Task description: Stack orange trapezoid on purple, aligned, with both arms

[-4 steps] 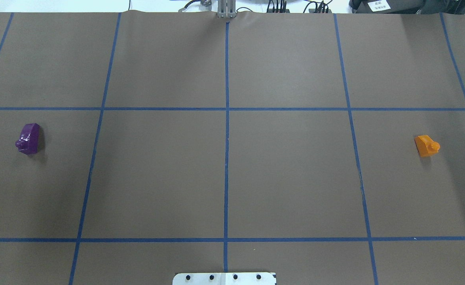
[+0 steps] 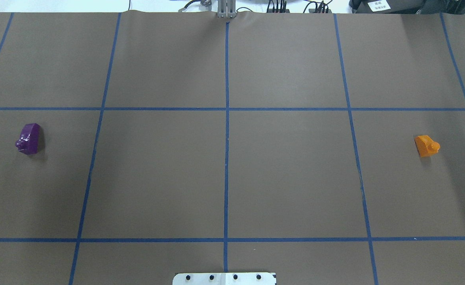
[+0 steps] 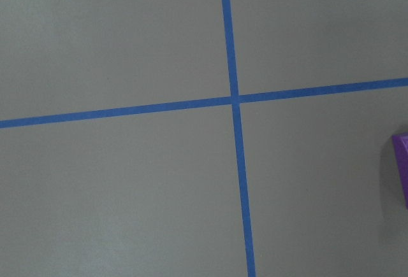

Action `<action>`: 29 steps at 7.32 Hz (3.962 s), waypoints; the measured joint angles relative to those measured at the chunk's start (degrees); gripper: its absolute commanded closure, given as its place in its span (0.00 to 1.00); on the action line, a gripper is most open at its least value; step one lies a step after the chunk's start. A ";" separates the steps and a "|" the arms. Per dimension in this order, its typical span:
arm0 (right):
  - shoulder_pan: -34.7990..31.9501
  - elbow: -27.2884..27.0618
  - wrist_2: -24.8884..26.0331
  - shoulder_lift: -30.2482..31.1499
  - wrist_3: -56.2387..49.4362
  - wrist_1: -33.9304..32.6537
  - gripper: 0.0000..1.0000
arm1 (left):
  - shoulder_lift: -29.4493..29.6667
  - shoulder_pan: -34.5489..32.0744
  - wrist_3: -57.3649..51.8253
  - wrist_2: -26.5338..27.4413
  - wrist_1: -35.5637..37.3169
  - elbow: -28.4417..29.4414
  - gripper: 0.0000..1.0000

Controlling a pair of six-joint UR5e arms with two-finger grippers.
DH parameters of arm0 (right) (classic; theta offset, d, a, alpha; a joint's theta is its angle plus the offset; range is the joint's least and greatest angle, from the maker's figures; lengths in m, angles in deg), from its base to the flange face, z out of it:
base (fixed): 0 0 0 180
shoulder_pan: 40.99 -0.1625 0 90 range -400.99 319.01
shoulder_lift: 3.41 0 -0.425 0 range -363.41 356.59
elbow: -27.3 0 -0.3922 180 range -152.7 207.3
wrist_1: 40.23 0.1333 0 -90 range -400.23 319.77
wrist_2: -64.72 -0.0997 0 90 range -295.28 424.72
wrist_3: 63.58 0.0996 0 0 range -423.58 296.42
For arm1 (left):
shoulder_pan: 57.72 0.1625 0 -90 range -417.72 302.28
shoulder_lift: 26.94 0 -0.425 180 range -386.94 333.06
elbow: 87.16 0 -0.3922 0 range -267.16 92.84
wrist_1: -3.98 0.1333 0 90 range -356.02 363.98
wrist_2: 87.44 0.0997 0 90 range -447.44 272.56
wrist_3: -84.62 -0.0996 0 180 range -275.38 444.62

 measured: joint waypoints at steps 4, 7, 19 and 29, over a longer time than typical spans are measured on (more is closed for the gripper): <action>0.26 -2.13 -0.43 -1.92 1.24 0.11 0.00 | 4.00 10.48 12.28 -2.35 -5.59 -0.79 0.00; 0.39 -1.42 -1.74 -2.15 1.82 0.17 0.00 | -0.32 19.61 37.88 0.84 -21.21 -0.83 0.00; 0.44 -1.36 -4.79 -2.22 2.89 0.18 0.00 | -5.24 33.18 57.28 9.08 -40.23 2.57 1.00; 0.44 -1.12 -4.88 -2.18 4.26 0.16 0.00 | 24.15 39.82 37.62 16.79 -17.61 -2.44 1.00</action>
